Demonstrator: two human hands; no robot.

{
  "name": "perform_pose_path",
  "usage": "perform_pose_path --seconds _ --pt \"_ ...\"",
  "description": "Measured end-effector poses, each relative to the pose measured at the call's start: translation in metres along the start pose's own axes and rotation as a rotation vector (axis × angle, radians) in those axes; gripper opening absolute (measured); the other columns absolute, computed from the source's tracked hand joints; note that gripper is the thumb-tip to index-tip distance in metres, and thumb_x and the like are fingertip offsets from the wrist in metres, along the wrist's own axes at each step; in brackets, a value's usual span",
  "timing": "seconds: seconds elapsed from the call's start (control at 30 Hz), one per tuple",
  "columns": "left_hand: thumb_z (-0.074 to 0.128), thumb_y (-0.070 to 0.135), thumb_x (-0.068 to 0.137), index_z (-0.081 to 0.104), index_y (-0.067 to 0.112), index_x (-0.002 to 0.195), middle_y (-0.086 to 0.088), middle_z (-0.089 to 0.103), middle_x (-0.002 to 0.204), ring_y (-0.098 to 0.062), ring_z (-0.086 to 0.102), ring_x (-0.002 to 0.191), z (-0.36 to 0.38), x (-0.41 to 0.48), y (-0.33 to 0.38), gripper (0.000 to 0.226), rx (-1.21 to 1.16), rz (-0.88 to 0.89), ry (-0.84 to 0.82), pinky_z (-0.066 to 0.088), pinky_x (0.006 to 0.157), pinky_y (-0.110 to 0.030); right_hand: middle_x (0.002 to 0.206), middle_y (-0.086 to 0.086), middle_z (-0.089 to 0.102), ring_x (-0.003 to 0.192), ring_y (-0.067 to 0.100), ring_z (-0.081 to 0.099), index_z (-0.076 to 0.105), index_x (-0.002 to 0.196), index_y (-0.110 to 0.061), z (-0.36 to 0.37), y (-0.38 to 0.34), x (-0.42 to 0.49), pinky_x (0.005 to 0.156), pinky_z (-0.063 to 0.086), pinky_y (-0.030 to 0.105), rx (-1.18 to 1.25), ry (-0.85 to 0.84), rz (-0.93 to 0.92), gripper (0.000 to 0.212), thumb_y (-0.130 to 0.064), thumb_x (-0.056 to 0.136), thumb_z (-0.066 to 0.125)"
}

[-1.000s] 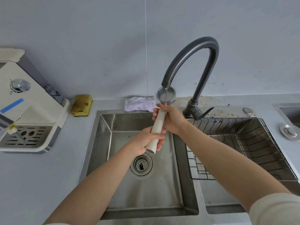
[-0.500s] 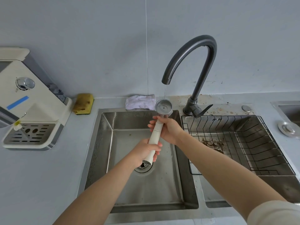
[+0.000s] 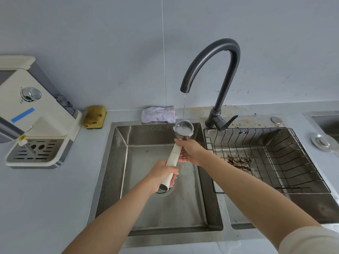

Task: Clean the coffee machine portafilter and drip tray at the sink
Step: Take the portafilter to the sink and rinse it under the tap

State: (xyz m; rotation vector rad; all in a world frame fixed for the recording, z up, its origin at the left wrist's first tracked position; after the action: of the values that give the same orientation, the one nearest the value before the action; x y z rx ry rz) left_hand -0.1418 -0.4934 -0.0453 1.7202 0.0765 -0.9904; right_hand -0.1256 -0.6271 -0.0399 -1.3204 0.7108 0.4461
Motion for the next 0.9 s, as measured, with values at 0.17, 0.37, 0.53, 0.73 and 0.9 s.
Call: perform_pose_path --seconds 0.17,0.37,0.53,0.73,0.9 --pt "0.052 -0.004 0.078 0.051 0.003 0.073 -0.007 0.047 0.053 -0.014 0.042 0.033 0.001 0.0 0.002 0.009 0.014 -0.002 0.005 0.037 0.039 -0.019 0.078 0.003 0.058 0.071 0.015 0.055 0.056 0.08 -0.015 -0.006 0.0 -0.002 0.07 0.044 0.028 -0.199 0.041 -0.039 0.024 -0.034 0.093 0.049" --pt "0.052 -0.004 0.078 0.05 0.004 0.077 -0.007 0.046 0.054 -0.014 0.042 0.033 0.002 0.003 0.004 0.008 0.008 0.005 0.003 0.037 0.041 -0.02 0.084 0.008 0.053 0.069 0.012 0.043 0.057 0.083 -0.019 -0.02 -0.002 -0.005 0.066 0.036 0.025 -0.27 0.102 -0.153 0.015 -0.034 0.089 0.056" --pt "0.051 -0.006 0.077 0.048 0.003 0.079 -0.005 0.045 0.05 -0.015 0.04 0.032 0.0 0.006 0.007 0.01 -0.013 0.021 0.012 0.036 0.039 -0.019 0.149 0.009 0.031 0.131 0.026 0.036 0.018 0.146 -0.013 -0.055 -0.008 -0.007 0.109 0.032 0.044 -0.206 0.28 -0.181 0.082 -0.044 0.083 0.061" --pt "0.052 -0.005 0.077 0.049 0.004 0.079 -0.003 0.046 0.048 -0.015 0.041 0.033 0.0 0.011 0.012 0.01 0.002 0.041 0.01 0.037 0.039 -0.02 0.153 0.009 0.018 0.138 0.028 0.024 -0.008 0.147 -0.015 -0.097 -0.024 -0.016 0.11 0.022 0.042 0.059 0.455 -0.29 0.084 -0.027 0.091 0.053" --pt "0.053 -0.005 0.077 0.05 0.003 0.078 -0.003 0.047 0.047 -0.015 0.041 0.033 0.0 0.016 0.014 0.009 0.011 0.049 0.008 0.037 0.041 -0.021 0.157 0.008 -0.002 0.143 0.03 0.01 -0.024 0.142 -0.022 -0.107 -0.029 -0.009 0.113 0.012 0.048 0.125 0.398 -0.286 0.097 -0.034 0.089 0.056"
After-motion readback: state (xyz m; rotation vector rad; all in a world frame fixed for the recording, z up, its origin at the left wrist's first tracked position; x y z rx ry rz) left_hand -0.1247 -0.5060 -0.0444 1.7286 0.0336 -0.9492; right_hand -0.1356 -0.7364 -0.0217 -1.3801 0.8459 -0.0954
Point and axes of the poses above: each hand's wrist, its own x-axis towards the middle knuckle, its own z-axis out of the palm, y = z × x, the point moved 1 cm from there along x, towards the middle knuckle
